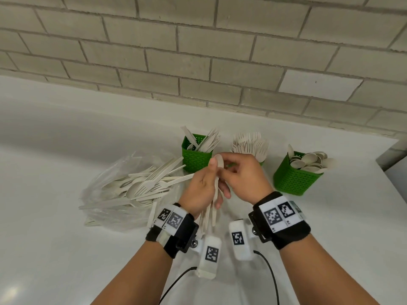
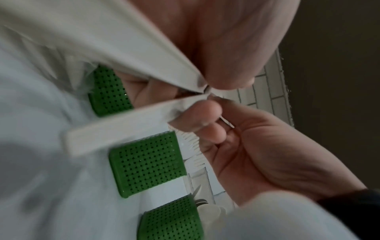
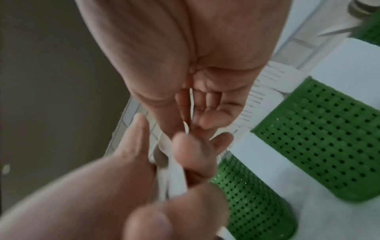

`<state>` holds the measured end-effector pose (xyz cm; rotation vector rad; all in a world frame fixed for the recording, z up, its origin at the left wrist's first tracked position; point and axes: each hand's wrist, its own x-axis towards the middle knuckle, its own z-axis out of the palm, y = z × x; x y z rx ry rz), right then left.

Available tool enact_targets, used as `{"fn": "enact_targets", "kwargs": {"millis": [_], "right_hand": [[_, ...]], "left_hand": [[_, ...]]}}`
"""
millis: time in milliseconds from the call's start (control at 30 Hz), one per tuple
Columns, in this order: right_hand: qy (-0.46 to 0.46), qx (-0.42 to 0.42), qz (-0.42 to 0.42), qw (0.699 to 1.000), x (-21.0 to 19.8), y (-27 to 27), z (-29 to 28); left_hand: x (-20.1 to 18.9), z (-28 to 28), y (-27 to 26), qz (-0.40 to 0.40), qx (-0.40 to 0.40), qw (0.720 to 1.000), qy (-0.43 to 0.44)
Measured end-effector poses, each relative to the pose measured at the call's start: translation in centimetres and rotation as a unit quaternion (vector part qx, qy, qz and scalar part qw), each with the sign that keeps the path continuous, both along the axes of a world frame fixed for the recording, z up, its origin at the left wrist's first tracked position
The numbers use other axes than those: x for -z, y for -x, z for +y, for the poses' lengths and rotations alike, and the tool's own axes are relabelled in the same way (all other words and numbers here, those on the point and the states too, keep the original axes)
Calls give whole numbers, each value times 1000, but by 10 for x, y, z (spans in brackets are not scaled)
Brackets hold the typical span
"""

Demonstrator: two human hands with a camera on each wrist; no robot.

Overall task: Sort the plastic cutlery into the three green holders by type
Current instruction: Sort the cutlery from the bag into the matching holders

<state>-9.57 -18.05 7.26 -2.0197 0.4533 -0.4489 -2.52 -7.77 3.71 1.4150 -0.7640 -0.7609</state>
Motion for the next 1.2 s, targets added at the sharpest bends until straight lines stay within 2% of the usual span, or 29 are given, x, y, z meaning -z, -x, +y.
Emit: {"fn": "enact_targets", "kwargs": {"millis": [100,233,300,367,433,533,600,767,867,1000,1133,1200], "right_hand": [[-29,34,-30,999,-2,7,-10],[26,93,-59,994,0,15,-23],[72,103,-71,990,3,20,-27],[131,116,-69,982,10,24,-28],[169,131,-60,975,15,27,-24],[179,133,-50,973,25,30,-20],[166,137,-41,976,28,30,-20],[85,152,-44,984,20,26,-19],[46,143,-34,988,16,26,-24],[67,108,43,991,27,31,-31],[63,98,53,992,22,39,-41],[49,84,66,993,17,43,-45]], "left_hand": [[0,-2,0,-45,32,998,-9],[13,-10,-1,-136,50,989,-31],[23,-13,1,-234,14,968,-85],[29,-14,6,-323,-53,937,-118],[33,-16,8,-366,-87,915,-147],[41,-19,6,-407,-61,883,-225],[39,-20,6,-398,-45,884,-242],[36,-34,5,-372,-21,906,-203],[29,-42,1,-384,-16,903,-192],[28,-47,-3,-416,6,885,-207],[29,-39,-9,-345,41,919,-184],[29,-36,-14,-325,79,921,-198]]}}
